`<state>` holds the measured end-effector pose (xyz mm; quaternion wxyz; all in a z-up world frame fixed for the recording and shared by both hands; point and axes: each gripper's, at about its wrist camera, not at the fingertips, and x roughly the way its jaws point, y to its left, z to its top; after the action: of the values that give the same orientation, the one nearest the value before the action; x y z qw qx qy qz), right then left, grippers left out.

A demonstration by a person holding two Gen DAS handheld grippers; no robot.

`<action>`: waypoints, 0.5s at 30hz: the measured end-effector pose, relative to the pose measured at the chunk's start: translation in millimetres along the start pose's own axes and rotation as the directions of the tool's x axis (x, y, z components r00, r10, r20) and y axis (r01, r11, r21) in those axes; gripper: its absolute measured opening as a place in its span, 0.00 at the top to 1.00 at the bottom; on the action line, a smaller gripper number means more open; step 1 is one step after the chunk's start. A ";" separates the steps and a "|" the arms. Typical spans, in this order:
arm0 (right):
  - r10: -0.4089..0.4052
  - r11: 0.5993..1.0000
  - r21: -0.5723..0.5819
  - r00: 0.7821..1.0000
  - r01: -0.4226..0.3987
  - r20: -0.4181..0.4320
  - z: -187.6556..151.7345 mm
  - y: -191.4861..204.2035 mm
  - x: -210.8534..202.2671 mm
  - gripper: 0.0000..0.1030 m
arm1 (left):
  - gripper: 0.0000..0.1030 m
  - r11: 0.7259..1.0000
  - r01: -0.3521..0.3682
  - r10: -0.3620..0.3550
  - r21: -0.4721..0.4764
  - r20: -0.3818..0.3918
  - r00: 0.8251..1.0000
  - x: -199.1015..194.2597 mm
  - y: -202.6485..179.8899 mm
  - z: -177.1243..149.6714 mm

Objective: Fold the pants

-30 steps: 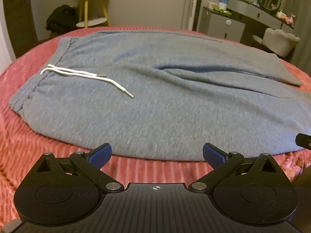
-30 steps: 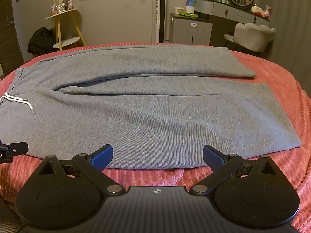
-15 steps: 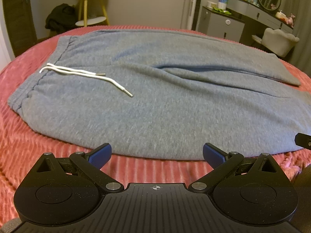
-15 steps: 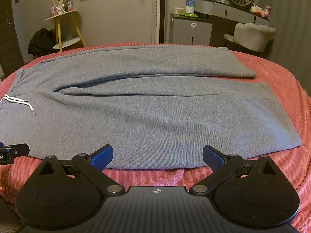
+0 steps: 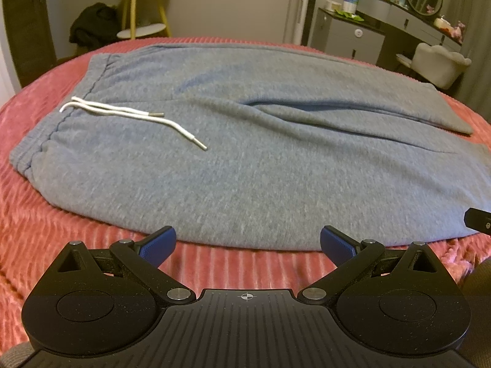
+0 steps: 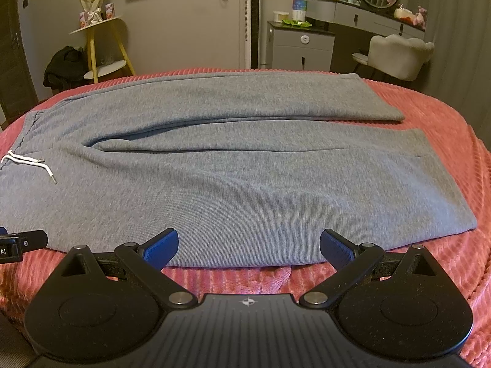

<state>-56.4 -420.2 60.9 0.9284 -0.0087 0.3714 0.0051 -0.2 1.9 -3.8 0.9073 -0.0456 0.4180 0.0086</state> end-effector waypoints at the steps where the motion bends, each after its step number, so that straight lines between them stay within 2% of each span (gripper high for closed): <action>1: 0.001 1.000 0.000 1.000 -0.001 0.000 0.0 -0.1 -0.1 0.04 | 0.00 1.000 -0.001 0.001 0.000 -0.001 1.000 0.2 0.2 0.3; 15: -0.003 1.000 0.005 1.000 0.003 -0.002 -0.1 -0.8 -0.5 0.04 | 0.00 1.000 0.007 -0.007 -0.003 -0.006 1.000 0.0 -0.5 -0.3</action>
<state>-56.9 -421.0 61.2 0.9281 -0.0072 0.3724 0.0027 -0.4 1.4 -3.9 0.9060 -0.0486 0.4205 0.0058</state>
